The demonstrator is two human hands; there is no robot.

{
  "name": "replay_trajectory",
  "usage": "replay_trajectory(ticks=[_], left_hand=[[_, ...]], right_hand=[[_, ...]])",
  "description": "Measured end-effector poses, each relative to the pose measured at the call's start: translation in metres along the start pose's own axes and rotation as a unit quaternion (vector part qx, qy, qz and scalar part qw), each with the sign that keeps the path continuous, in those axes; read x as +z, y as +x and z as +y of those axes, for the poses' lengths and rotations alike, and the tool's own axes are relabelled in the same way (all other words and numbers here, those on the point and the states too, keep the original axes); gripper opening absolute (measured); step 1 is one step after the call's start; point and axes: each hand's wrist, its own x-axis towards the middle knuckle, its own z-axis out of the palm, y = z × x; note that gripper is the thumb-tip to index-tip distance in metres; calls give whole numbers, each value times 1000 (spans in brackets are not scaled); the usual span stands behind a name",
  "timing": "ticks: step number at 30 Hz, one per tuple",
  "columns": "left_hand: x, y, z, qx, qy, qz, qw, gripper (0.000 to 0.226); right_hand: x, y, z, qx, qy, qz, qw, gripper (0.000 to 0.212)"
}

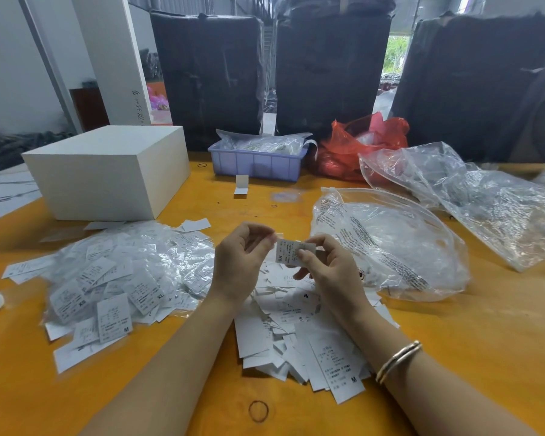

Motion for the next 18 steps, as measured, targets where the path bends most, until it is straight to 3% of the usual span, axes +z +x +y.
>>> replay_trajectory(ticks=[6, 11, 18], left_hand=[[0, -1, 2, -57, -18, -83, 995, 7], [1, -2, 6, -101, -60, -143, 983, 27], [-2, -2, 8, -111, -74, -144, 981, 24]], right_hand=[[1, 0, -1, -23, -74, -16, 997, 11], [-3, 0, -2, -38, -131, 2, 991, 22], [0, -3, -9, -4, -158, -159, 975, 44]])
